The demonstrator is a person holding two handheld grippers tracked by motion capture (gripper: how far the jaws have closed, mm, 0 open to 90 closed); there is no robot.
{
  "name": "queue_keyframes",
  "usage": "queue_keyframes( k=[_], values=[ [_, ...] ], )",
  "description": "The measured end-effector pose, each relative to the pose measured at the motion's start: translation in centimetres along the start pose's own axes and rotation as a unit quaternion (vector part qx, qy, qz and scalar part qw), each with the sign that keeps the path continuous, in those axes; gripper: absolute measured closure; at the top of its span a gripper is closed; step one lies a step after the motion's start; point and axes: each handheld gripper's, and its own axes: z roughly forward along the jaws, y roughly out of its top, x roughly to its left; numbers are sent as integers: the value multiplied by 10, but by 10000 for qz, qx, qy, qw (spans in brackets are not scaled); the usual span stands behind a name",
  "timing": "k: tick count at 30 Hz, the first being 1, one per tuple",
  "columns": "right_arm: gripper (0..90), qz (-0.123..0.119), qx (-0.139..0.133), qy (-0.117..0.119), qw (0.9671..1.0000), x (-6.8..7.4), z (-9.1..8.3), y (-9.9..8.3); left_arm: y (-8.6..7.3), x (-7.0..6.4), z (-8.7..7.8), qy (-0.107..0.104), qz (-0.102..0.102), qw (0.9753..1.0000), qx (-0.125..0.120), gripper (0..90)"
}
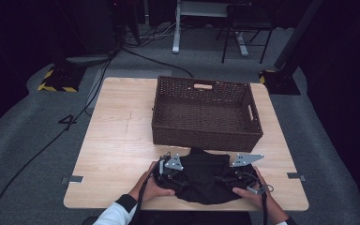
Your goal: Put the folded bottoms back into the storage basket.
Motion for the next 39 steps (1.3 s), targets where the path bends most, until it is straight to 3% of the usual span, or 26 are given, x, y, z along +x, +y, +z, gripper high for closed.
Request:
queue_keyframes(
  k=[2,4,5,8,24,39],
  values=[
    [542,-22,-16,17,10000,1,-1,0,-2,3,0,-140,-91,9998,-104,537],
    [556,-77,-14,11,10000,2,-2,0,-2,3,-1,-134,-53,9998,-114,591],
    [564,-105,-28,14,9999,2,-3,0,-1,-1,-2,-37,100,9999,-95,609],
    [580,-143,-54,5,9999,3,-5,0,0,-6,-3,106,230,9997,-69,636],
    [630,-302,-249,-40,9992,10,-19,5,6,-11,-13,151,609,9979,-146,711],
    [638,-485,-538,-277,9970,21,-45,25,30,-22,-37,477,907,9938,-430,716]
  ],
)
